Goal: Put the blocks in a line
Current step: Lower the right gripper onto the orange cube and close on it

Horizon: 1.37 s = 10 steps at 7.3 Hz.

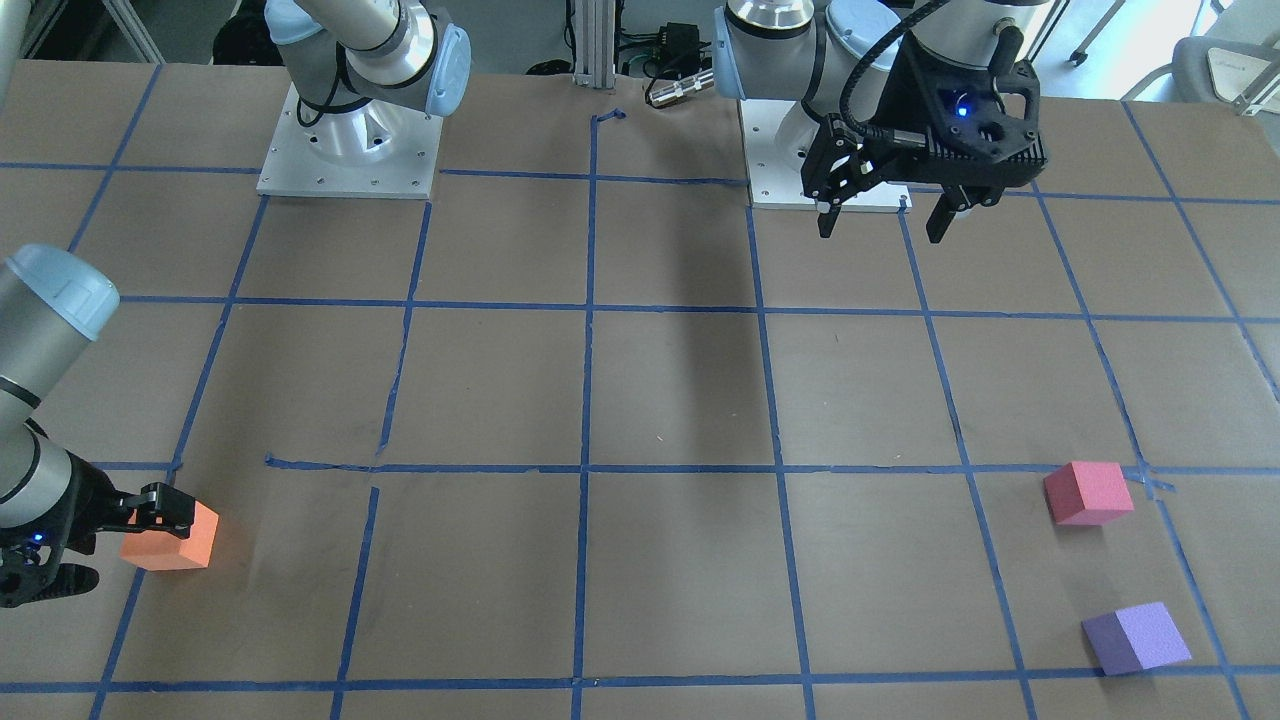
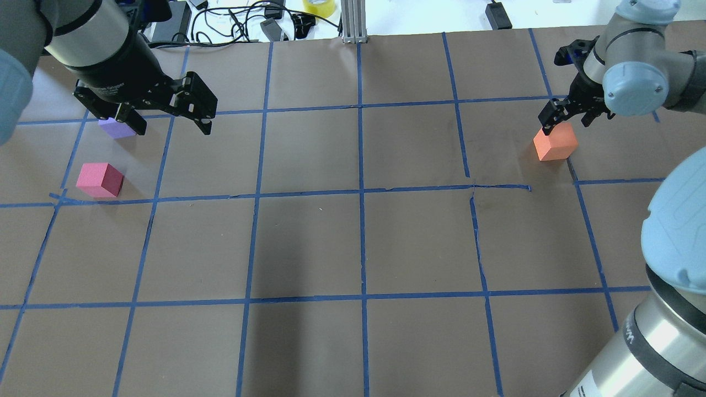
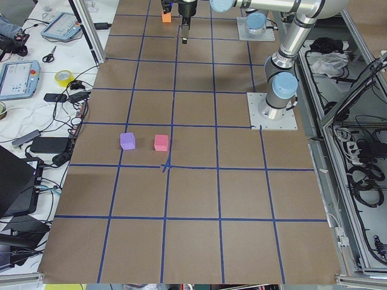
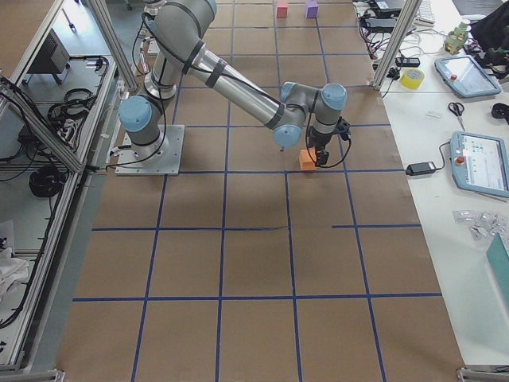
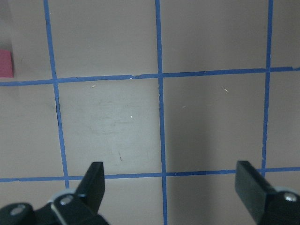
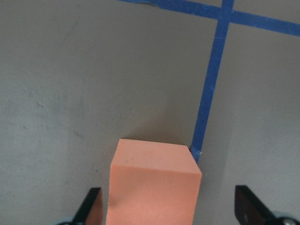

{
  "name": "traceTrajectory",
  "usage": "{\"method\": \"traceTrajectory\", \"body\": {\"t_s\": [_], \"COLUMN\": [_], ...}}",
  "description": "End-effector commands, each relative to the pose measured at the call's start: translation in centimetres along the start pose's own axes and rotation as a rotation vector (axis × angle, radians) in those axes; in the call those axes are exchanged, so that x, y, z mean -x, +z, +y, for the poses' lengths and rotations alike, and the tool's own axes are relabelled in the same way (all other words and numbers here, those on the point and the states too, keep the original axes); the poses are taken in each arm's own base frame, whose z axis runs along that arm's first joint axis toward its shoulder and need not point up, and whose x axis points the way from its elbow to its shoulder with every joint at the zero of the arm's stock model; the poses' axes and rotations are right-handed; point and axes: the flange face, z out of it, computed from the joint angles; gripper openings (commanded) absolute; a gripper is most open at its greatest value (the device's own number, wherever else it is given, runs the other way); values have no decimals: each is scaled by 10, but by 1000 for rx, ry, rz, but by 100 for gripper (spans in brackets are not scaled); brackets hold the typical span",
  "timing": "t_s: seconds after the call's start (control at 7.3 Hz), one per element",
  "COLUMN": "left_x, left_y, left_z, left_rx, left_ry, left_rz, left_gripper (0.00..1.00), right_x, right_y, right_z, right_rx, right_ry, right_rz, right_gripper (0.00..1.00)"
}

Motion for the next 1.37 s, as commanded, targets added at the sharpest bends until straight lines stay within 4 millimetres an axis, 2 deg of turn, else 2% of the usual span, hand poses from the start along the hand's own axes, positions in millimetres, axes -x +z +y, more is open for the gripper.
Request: {"method": "traceTrajectory", "body": {"t_s": [0.0,0.14,0.41,0.55,0.68,0.82,0.96,1.1,1.23], "left_x": [0,0,0,0,0,0,0,0,0], "left_y": [0,0,3,4,4,5,5,7,6], "left_z": [0,0,-3,-3,-3,-3,-3,-4,-3], "left_rx": [-1,1,5,8,8,10,10,13,11], "left_ry": [0,0,0,0,0,0,2,2,2], "left_rz": [-2,0,0,0,0,0,0,0,0], "left_gripper": [100,100,100,100,100,100,100,100,100], "right_x": [0,1,0,1,0,0,2,8,29], "right_y": [8,20,32,32,31,30,22,5,-27], "right_z": [-1,-2,-3,-3,-4,-4,-6,-9,-13], "right_rx": [13,32,47,45,41,41,31,9,-27], "right_ry": [32,30,65,65,67,73,115,142,130], "right_rz": [-7,-13,-23,-24,-22,-22,-16,-2,17], "right_gripper": [100,100,100,78,41,12,0,0,0]}}
